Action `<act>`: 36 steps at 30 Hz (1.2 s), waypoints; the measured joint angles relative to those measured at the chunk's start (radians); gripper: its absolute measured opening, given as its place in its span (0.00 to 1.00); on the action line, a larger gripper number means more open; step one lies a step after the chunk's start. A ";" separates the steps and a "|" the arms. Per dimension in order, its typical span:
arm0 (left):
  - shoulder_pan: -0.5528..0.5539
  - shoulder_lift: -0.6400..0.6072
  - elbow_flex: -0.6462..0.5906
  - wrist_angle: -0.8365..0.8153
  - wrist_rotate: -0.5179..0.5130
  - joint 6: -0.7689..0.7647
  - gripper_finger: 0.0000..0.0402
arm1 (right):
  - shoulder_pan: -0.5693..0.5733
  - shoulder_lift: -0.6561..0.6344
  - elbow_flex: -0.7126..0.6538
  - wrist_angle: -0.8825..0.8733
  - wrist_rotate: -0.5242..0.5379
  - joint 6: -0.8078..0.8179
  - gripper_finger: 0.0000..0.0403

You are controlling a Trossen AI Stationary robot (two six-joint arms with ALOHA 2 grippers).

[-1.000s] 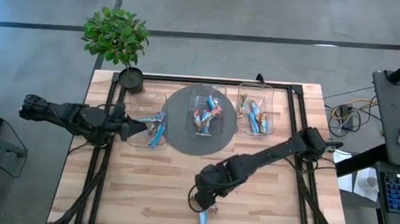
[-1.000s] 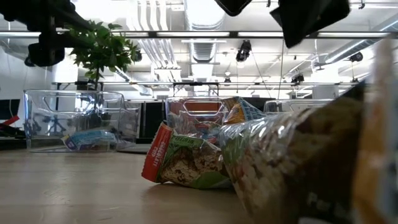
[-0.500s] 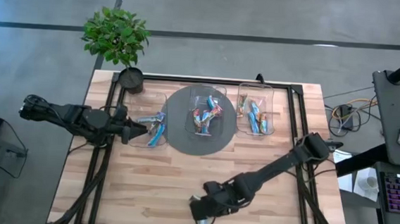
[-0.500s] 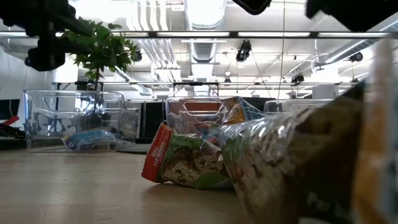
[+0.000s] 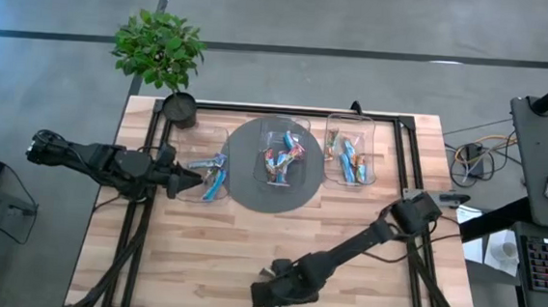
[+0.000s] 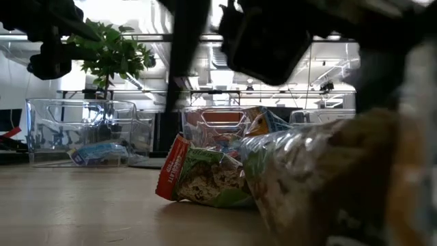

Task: Pick and place Granola Bars by type
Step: Put the orange granola bar into the right transparent bin

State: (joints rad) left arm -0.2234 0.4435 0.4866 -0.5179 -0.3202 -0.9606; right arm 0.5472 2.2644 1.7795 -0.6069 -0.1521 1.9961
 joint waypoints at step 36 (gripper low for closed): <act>-0.094 0.226 -0.001 0.247 0.051 0.171 0.37 | -0.325 -0.519 -0.034 -0.957 0.539 -0.192 0.16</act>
State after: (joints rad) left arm -0.3176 0.6695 0.4854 -0.2712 -0.2691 -0.7894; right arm 0.2225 1.7454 1.7457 -1.5642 0.3874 1.8043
